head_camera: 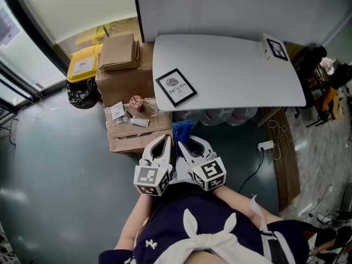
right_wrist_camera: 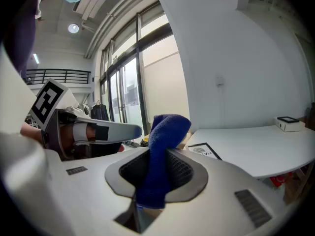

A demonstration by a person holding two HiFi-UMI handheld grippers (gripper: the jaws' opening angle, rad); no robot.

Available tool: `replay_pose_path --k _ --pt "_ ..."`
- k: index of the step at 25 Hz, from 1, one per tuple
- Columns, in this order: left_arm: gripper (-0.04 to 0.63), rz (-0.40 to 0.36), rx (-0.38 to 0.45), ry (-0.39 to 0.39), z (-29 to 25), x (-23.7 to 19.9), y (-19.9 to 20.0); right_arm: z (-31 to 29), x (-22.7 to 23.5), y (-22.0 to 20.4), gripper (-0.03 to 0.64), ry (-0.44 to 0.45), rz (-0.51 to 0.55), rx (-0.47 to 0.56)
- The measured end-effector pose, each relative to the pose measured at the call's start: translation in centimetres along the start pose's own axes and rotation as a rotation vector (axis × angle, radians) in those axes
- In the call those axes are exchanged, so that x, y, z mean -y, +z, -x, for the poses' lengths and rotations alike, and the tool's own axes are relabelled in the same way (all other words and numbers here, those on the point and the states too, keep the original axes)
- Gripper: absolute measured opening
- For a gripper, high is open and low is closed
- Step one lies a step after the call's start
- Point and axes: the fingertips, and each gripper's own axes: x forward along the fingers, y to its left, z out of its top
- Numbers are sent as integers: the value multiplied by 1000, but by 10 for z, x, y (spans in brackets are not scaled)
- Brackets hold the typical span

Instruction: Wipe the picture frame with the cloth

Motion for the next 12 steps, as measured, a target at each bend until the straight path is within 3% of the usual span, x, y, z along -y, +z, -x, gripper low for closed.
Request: replay_pose_path --k 4,12 --pt "3 -11 31 -21 -4 -5 6 -6 9 4 84 -24 -7 7" --pt "3 -67 10 -49 -19 -9 1 -21 20 0 84 -40 -30 -26"
